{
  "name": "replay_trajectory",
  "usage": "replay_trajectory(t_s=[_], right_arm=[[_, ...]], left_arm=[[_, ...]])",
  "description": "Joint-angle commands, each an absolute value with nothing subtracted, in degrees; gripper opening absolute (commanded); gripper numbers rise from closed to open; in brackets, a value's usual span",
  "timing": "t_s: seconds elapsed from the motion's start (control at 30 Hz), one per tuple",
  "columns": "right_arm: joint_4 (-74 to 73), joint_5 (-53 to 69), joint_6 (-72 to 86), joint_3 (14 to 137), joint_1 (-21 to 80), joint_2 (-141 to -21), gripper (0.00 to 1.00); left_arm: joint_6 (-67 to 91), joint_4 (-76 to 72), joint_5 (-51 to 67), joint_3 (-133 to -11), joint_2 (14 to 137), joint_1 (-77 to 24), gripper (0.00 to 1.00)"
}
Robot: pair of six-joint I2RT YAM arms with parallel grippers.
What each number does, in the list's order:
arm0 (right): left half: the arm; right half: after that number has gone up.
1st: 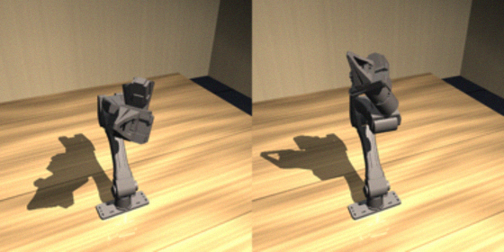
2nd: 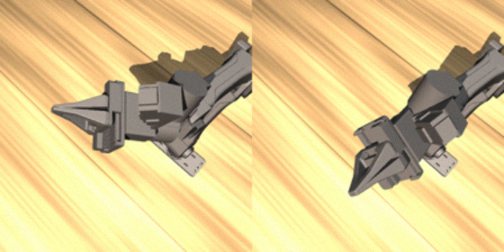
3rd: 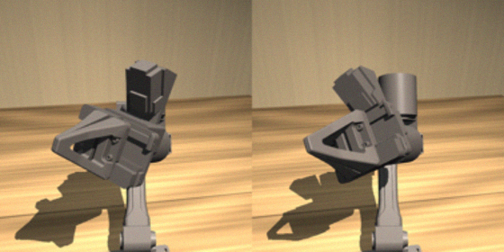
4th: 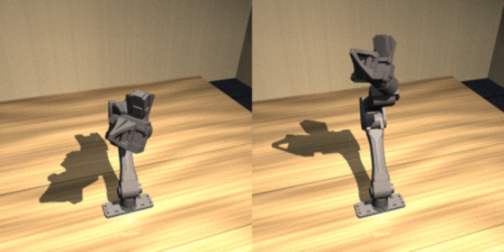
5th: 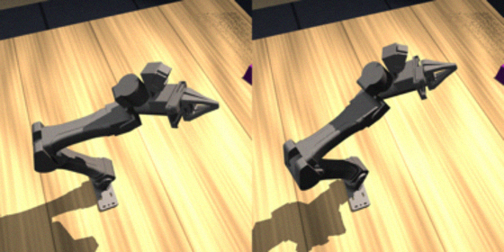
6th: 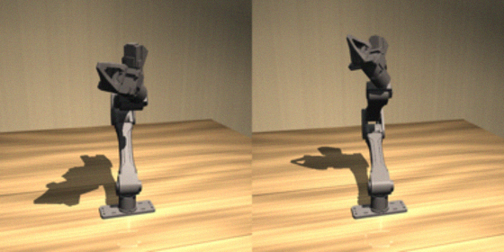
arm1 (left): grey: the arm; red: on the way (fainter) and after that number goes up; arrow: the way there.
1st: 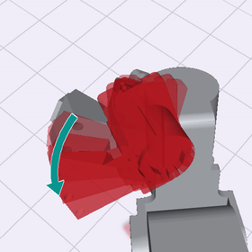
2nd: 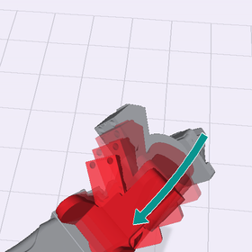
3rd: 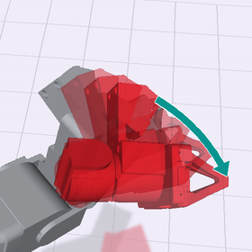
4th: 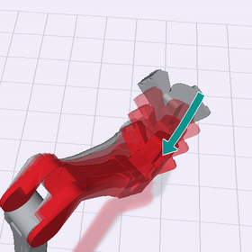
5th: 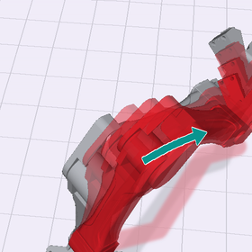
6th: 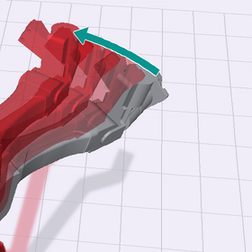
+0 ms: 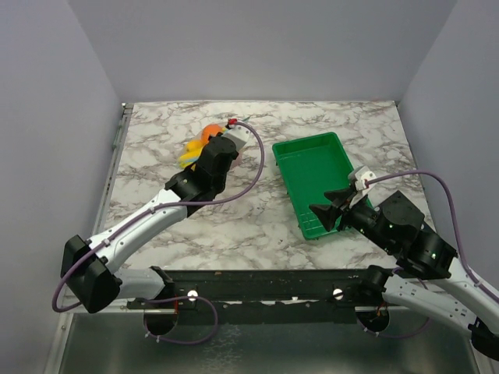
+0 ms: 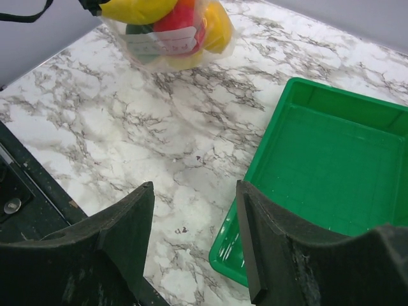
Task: Place the food in the zip-top bag and seal the zipper
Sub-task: Place the zipper food storage bag at the center of the board.
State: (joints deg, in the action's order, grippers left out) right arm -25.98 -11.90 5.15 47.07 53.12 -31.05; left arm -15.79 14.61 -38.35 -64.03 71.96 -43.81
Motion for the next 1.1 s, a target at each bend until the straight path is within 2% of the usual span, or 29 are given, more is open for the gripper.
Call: replay_trajectory(t_s=[0.0,0.27,0.53,0.77,1.07], right_arm=[[-25.54,-13.17,6.32,46.15,52.82,-29.78,0.6],[-25.39,-13.94,7.18,44.36,52.82,-28.04,0.63],[-25.37,-14.31,8.82,42.58,52.82,-27.69,0.65],[-25.33,-15.86,12.9,40.8,52.87,-29.47,0.72],[-24.98,-18.65,16.94,38.98,52.82,-32.44,0.76]], left_arm=[[-19.4,4.38,-39.46,-61.79,74.17,-42.3,0.0],[-12.6,1.9,-32.71,-58.23,80.55,-42.25,0.0],[-2.12,1.53,-28.11,-52.91,79.73,-44.48,0.0],[4.94,4.34,-27.06,-50.06,77.92,-47.79,0.0],[11.65,6.66,-18.88,-46.58,74.53,-48.06,0.33]])
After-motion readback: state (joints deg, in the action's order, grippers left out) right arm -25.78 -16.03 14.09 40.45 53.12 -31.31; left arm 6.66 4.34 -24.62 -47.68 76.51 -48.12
